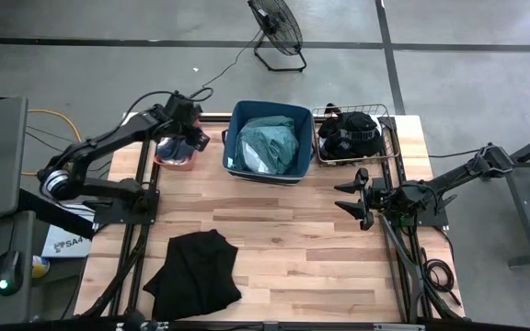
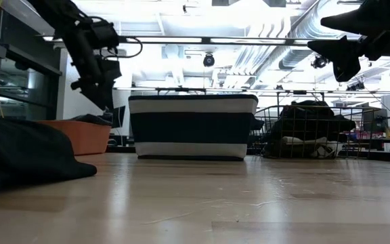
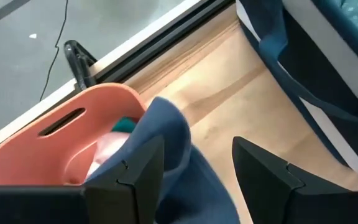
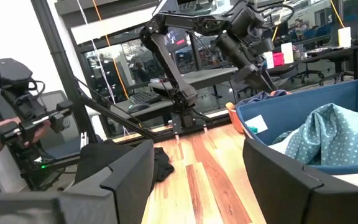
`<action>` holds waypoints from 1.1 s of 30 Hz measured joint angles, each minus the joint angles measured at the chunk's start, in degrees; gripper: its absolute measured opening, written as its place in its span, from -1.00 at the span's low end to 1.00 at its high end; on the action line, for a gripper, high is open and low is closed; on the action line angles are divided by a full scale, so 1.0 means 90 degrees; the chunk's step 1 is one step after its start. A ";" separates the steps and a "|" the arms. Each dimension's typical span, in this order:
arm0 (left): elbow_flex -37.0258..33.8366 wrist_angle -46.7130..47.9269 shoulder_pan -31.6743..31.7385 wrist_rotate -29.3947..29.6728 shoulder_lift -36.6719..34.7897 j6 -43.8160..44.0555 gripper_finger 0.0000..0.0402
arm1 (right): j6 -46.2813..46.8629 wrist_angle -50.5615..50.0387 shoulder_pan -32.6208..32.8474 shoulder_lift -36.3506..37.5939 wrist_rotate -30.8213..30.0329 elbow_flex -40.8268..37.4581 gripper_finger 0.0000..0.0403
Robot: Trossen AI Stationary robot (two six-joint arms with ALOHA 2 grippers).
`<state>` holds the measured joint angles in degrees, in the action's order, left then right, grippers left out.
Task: Pick & Place Cloths
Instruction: Put the blue sock into the orange bin
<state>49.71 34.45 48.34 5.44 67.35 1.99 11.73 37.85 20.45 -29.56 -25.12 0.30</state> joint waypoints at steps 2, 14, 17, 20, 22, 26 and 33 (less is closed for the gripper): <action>0.0000 -0.0173 0.0000 0.0021 0.0199 0.0003 -0.08 | 0.0002 0.0000 0.0002 0.0000 0.0000 -0.0001 0.18; 0.0000 -0.0433 0.0000 0.0876 0.0794 0.0026 -0.10 | 0.0001 0.0000 0.0000 0.0000 -0.0002 -0.0002 0.18; 0.0002 -0.0305 0.0000 0.1161 0.0794 0.0026 -0.24 | 0.0001 0.0002 0.0001 0.0000 -0.0002 -0.0002 0.18; 0.0002 -0.0108 0.0000 0.1488 0.0794 -0.0012 -0.49 | 0.0000 0.0001 0.0002 0.0000 0.0000 -0.0002 0.18; 0.0002 -0.0007 0.0005 0.1515 0.0794 -0.0057 -0.71 | 0.0001 0.0000 0.0002 0.0000 0.0000 -0.0001 0.18; 0.0002 0.0034 0.0005 0.1599 0.0794 -0.0173 -0.95 | 0.0002 0.0000 0.0002 0.0000 -0.0001 -0.0001 0.18; 0.0005 0.0474 0.0010 0.2319 0.0794 -0.0112 -0.98 | -0.0001 0.0001 0.0002 0.0000 0.0000 -0.0002 0.18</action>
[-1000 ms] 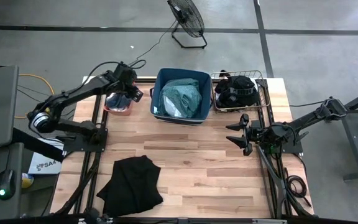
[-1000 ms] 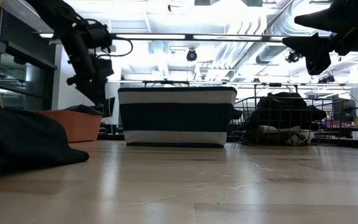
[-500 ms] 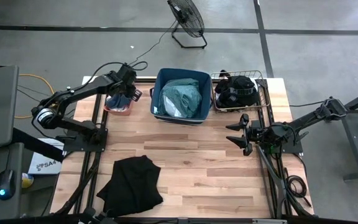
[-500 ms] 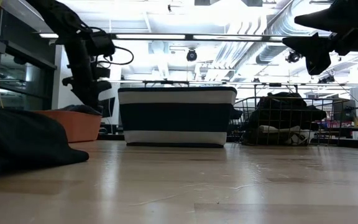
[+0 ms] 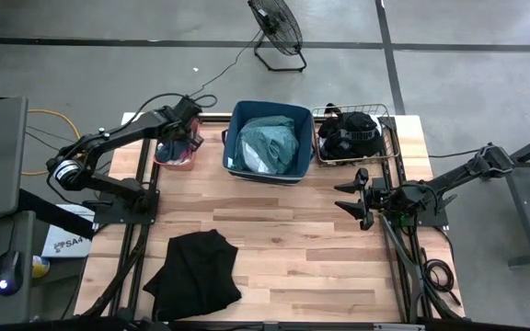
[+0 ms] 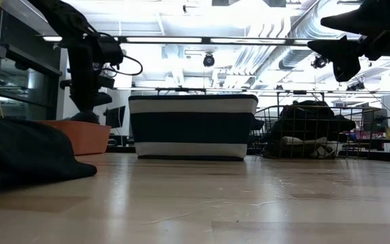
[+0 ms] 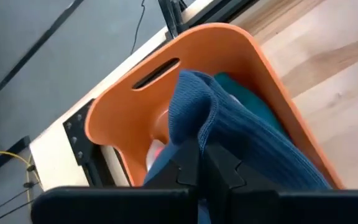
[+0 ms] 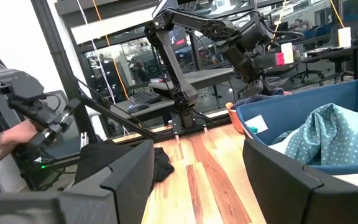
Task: Pick & Place Cloths
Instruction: Put the blue sock into the orange bin
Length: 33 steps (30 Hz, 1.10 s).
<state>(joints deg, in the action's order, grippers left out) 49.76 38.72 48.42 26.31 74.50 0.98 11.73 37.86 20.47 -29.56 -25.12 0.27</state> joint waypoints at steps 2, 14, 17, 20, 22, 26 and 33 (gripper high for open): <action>0.0000 0.0033 0.0000 -0.0105 0.0000 0.0042 -0.99 | 0.0000 -0.0001 0.0000 0.0000 0.0000 0.0000 0.18; -0.0559 -0.0515 -0.0002 -0.0424 0.0000 0.0116 -0.99 | 0.0001 0.0000 0.0000 0.0000 0.0000 0.0000 0.18; -0.0739 -0.0692 -0.0002 -0.0572 0.0000 0.0164 -1.00 | 0.0001 0.0001 0.0000 0.0000 0.0000 0.0000 0.18; -0.0811 -0.0703 -0.0002 -0.0578 0.0000 0.0206 -1.00 | 0.0001 -0.0001 0.0000 -0.0001 0.0000 0.0000 0.18; -0.0810 -0.0709 -0.0002 -0.0578 -0.0001 0.0202 -1.00 | 0.0002 -0.0001 -0.0002 -0.0001 0.0000 0.0000 0.18; -0.0663 -0.0674 -0.0003 -0.0581 -0.0002 0.0084 -0.96 | 0.0000 0.0001 0.0000 0.0000 0.0000 0.0000 0.18; -0.0125 -0.0081 -0.0007 -0.0602 -0.0002 -0.0051 -0.61 | 0.0000 -0.0001 0.0000 -0.0001 0.0000 0.0002 0.18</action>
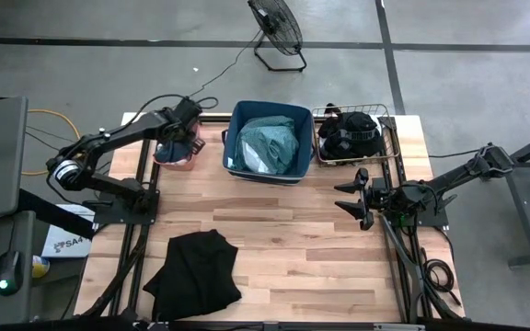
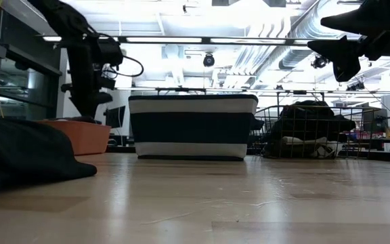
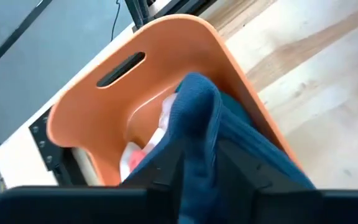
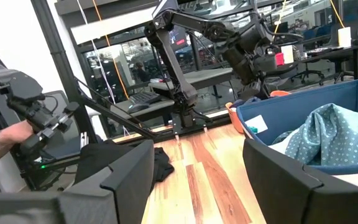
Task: Pick & Place Cloths
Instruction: Put the blue sock into the orange bin
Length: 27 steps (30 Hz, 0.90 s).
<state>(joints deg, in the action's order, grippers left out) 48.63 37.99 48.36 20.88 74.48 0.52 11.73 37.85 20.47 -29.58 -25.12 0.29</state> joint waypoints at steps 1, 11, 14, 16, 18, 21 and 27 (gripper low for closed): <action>0.0090 0.0146 0.0000 0.0000 -0.0005 -0.0017 -0.54 | 0.0001 0.0001 0.0000 -0.0001 0.0000 0.0000 0.18; 0.0559 0.1920 0.0000 -0.0032 -0.0637 0.0586 -0.27 | 0.0002 0.0000 0.0000 0.0000 0.0000 -0.0002 0.18; 0.0411 0.2316 0.0000 0.0114 -0.1008 0.0897 -0.32 | 0.0000 0.0000 0.0000 0.0002 0.0000 -0.0002 0.18; 0.0292 0.2369 0.0000 0.0270 -0.1236 0.1045 -0.39 | 0.0002 0.0000 0.0000 0.0002 0.0000 0.0000 0.18; 0.0154 0.2334 0.0000 0.0265 -0.1403 0.1065 -0.50 | 0.0000 0.0000 0.0000 0.0001 0.0000 0.0000 0.18; -0.0038 0.2325 -0.0002 0.0283 -0.1447 0.1135 -0.69 | 0.0000 0.0000 0.0000 0.0001 0.0000 -0.0002 0.18; -0.0043 0.2279 0.0000 0.0331 -0.1261 0.1143 -0.97 | 0.0000 0.0000 0.0000 0.0001 0.0000 0.0000 0.18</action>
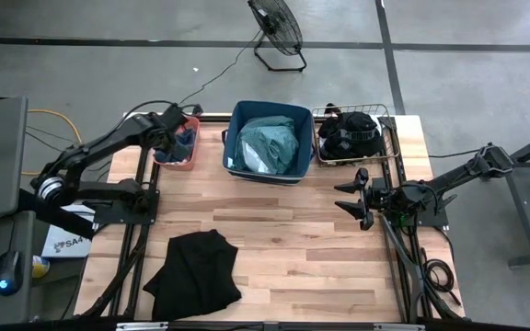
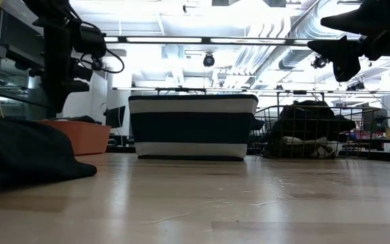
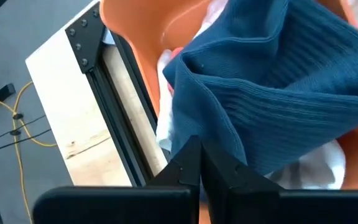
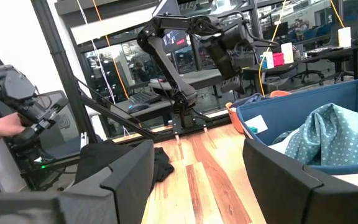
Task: Pick & Place Cloths
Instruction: Put the blue sock into the orange bin, then put the black shorts into the blue laundry organizer
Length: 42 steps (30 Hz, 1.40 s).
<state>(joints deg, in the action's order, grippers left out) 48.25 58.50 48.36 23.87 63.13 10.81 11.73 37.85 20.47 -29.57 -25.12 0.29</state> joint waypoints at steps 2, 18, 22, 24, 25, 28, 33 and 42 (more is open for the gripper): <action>0.0000 0.0002 0.0000 -0.0001 0.0107 0.0000 -0.97 | 0.0001 0.0001 0.0000 0.0001 0.0000 -0.0001 0.18; -0.0158 -0.1175 0.0000 -0.0667 0.1882 -0.0516 -1.00 | 0.0002 0.0001 0.0000 -0.0001 -0.0001 0.0000 0.18; -0.0158 -0.1184 0.0000 -0.0676 0.1857 -0.0610 -1.00 | 0.0001 0.0000 0.0000 0.0000 -0.0001 -0.0002 0.18; -0.0160 -0.1123 0.0000 -0.0689 0.1786 -0.0673 -1.00 | 0.0000 0.0000 0.0000 0.0000 0.0000 0.0000 0.18; -0.0163 -0.1101 0.0000 -0.0697 0.1745 -0.0696 -1.00 | 0.0000 0.0000 0.0000 0.0001 0.0000 -0.0002 0.18; -0.0142 -0.0992 0.0000 -0.0737 0.1628 -0.0819 -0.99 | 0.0000 0.0000 0.0000 0.0001 0.0000 -0.0002 0.18; 0.0027 -0.0871 0.0000 -0.0752 0.1321 -0.0974 -0.88 | 0.0002 0.0000 0.0000 -0.0001 0.0000 0.0000 0.18; 0.0298 -0.0766 -0.0002 -0.0774 0.0583 -0.1344 -0.36 | 0.0000 0.0002 0.0000 0.0001 0.0000 -0.0002 0.18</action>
<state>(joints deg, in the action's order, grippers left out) 50.93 51.61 48.34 16.90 68.37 -1.29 11.73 37.86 20.47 -29.56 -25.12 0.27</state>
